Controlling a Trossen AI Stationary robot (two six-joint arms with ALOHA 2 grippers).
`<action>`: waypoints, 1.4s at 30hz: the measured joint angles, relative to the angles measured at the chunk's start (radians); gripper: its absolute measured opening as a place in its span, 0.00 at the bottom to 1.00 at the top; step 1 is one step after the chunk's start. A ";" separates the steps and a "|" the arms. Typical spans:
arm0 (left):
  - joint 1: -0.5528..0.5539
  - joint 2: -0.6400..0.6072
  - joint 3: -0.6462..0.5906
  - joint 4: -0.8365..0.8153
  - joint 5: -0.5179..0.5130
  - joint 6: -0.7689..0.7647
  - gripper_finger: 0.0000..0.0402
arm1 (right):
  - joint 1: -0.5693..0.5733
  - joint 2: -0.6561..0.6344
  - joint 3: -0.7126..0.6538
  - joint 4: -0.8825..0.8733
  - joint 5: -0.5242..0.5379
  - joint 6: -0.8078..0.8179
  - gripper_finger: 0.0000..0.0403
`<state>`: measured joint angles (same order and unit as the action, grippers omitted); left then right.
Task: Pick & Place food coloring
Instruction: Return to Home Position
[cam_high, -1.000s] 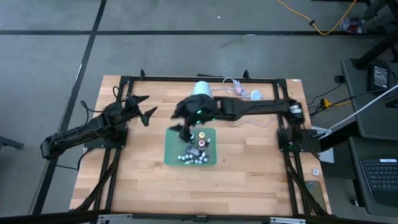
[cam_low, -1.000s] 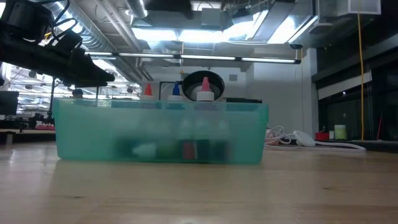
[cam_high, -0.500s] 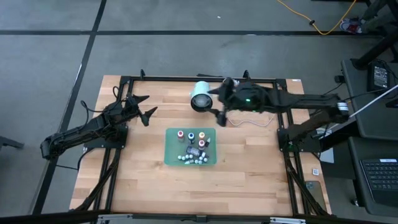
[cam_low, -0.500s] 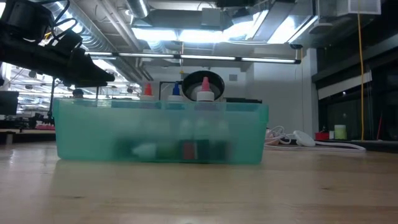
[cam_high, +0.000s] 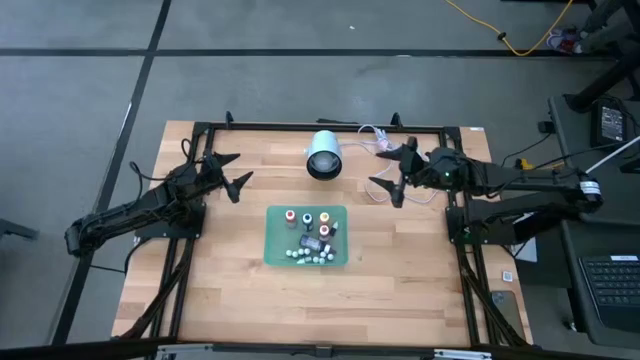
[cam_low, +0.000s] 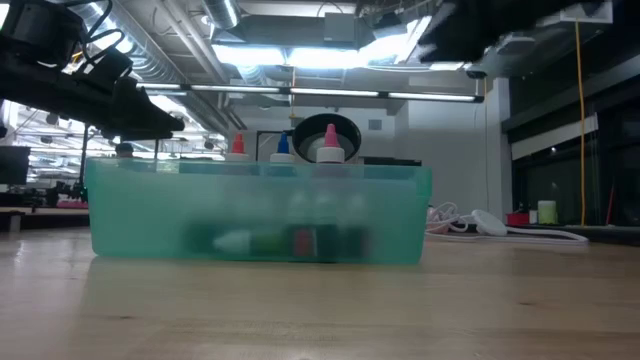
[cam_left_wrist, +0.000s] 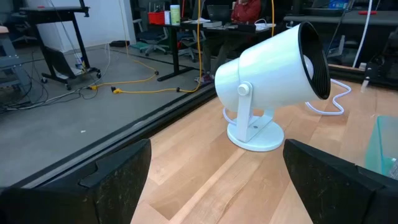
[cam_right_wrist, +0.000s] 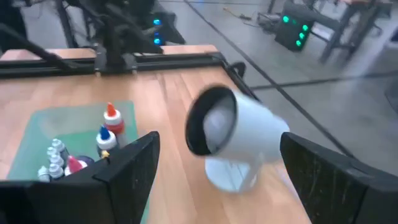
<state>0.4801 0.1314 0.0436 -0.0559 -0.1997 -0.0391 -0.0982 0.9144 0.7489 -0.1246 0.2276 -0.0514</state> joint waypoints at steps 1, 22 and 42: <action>0.000 0.000 0.000 0.000 0.000 0.000 0.90 | -0.009 -0.027 -0.039 0.011 0.001 0.018 0.83; 0.000 0.000 0.000 0.000 0.000 0.000 0.90 | -0.369 -0.402 -0.680 0.285 -0.001 0.353 0.83; 0.000 0.000 0.000 0.000 0.000 0.000 0.90 | -0.488 -0.517 -0.743 0.241 0.075 0.155 0.83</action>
<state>0.4803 0.1314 0.0435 -0.0559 -0.1997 -0.0391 -0.5865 0.3978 0.0064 0.1163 0.3029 0.1040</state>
